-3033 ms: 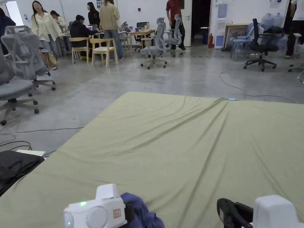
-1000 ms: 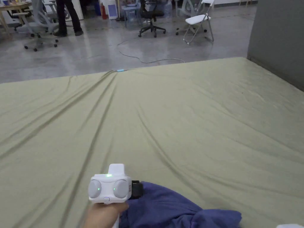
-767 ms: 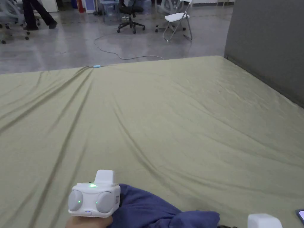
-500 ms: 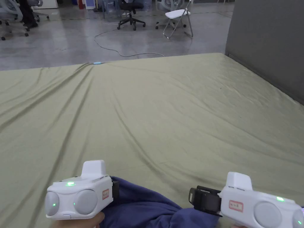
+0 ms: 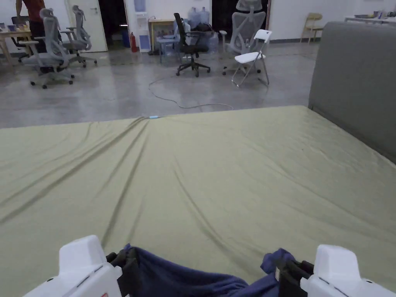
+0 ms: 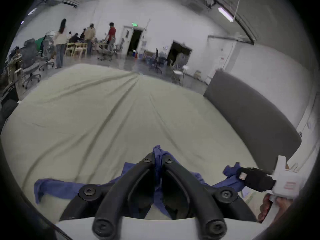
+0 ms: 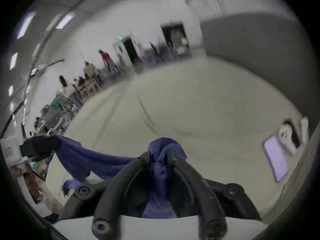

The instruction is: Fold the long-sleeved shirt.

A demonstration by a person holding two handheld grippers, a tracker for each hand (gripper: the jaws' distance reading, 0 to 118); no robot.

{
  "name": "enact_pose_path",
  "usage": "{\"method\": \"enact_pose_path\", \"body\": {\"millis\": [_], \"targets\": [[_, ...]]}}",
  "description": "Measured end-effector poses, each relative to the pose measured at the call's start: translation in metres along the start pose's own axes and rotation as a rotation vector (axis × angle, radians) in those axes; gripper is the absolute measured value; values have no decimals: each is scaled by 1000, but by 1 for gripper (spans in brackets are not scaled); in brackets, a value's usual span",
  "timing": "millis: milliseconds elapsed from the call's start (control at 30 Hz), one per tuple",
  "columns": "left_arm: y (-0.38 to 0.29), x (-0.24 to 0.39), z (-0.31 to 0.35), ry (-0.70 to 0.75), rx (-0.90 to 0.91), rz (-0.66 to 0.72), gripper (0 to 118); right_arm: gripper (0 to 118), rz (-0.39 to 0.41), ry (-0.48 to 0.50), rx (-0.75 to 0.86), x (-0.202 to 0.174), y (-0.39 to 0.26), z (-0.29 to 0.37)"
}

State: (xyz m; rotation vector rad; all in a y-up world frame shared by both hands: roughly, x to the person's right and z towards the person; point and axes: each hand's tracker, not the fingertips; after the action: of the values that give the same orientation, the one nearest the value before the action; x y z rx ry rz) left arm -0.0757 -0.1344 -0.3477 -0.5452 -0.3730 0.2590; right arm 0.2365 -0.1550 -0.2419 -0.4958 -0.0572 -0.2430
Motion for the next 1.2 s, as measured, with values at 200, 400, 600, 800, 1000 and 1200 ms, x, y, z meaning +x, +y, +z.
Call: {"method": "enact_pose_path", "body": {"millis": [200, 400, 600, 800, 1000, 1200], "targets": [[60, 9, 63, -51, 206, 68, 6, 19, 76, 50, 264, -49, 62, 48], [164, -3, 60, -82, 309, 130, 6, 19, 138, 42, 368, -64, 175, 37], [270, -30, 39, -49, 369, 188, 6, 19, 137, -37, 338, -67, 297, -6], [333, -55, -9, 25, 383, 144, 6, 19, 57, -109, 309, -59, 373, -59], [361, -90, -77, 93, 307, 177, 6, 19, -13, -132, 190, -45, 405, -136], [329, -129, -147, 116, 259, 157, 5, 19, 24, -122, 108, -31, 370, -220]]}}
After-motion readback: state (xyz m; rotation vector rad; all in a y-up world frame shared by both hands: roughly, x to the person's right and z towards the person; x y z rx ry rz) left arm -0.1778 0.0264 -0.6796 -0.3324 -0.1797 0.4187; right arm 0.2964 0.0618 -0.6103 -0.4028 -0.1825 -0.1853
